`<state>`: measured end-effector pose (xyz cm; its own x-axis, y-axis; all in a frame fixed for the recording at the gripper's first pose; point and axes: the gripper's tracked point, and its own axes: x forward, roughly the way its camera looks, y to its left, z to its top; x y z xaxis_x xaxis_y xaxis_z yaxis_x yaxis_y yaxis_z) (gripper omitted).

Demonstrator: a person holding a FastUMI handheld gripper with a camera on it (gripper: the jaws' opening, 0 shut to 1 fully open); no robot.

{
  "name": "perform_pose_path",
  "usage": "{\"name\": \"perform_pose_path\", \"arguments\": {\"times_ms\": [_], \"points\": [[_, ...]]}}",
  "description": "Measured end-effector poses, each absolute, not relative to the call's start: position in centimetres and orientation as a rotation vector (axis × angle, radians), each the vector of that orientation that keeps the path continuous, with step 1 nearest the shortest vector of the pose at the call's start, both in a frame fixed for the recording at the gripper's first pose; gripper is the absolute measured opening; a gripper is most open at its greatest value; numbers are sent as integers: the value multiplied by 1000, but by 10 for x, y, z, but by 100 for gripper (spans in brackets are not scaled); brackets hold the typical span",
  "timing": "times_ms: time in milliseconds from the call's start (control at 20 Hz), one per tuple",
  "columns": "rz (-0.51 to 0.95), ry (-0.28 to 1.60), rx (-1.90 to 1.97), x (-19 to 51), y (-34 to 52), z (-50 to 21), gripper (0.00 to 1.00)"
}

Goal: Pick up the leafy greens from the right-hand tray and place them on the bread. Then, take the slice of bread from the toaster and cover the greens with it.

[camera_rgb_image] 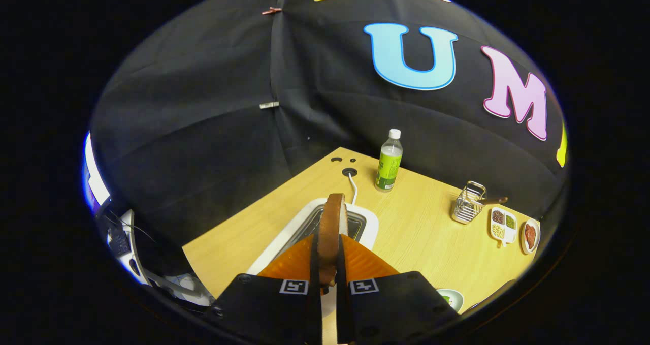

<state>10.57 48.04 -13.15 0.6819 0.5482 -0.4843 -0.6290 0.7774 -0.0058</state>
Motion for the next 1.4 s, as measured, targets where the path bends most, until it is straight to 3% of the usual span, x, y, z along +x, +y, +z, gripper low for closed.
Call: {"name": "perform_pose_path", "arguments": {"times_ms": [600,1000,1400], "points": [[551,418,-44,112,374,-61,15],[458,530,79,101,271,-115,15],[515,640,170,90,256,-178,15]]}}
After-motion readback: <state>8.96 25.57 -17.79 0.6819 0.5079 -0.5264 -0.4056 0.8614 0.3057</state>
